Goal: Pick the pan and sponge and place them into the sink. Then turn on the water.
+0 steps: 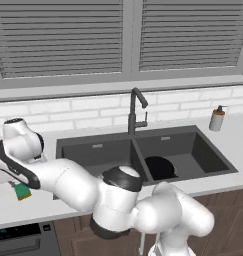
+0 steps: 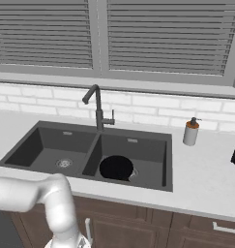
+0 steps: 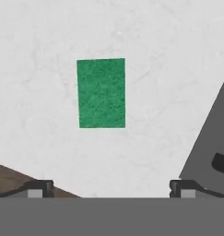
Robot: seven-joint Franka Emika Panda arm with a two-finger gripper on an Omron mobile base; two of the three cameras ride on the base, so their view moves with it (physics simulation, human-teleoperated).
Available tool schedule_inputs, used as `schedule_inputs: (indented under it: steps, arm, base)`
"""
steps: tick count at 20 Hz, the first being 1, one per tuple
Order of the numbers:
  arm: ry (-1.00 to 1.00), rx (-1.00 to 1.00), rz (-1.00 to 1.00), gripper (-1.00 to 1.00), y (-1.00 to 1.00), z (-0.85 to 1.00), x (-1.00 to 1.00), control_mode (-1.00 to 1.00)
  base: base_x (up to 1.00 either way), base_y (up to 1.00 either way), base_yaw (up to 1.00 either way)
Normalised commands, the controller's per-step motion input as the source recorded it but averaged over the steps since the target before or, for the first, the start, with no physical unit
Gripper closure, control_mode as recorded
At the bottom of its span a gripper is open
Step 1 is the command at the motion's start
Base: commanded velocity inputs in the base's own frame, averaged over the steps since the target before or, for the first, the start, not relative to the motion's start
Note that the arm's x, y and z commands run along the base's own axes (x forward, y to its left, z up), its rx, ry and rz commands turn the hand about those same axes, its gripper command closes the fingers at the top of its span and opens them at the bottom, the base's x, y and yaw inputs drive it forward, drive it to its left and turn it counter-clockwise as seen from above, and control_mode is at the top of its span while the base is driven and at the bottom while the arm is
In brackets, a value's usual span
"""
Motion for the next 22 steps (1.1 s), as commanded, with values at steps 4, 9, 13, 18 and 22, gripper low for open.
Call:
schedule_inputs:
  steps: [4,9,13,18,22]
  arm:
    - [0.01,-0.05,-0.02,-1.0,0.09,-0.41,0.04,-1.0]
    - [0.0,-0.06,-0.01,-1.0,0.1,-0.32,0.02,-1.0]
    - [-0.01,0.0,0.0,-1.0,0.07,-0.28,0.05,-1.0]
    - [-0.02,0.0,0.0,-1.0,0.04,-0.26,0.19,-1.0]
    - [-0.03,0.0,0.0,-1.0,0.06,-0.21,0.11,-1.0]
  base:
    - [0.0,0.0,0.0]
    - [0.0,0.0,0.0]
    - [0.0,0.0,0.0]
    - [0.0,0.0,0.0]
    - [0.0,0.0,0.0]
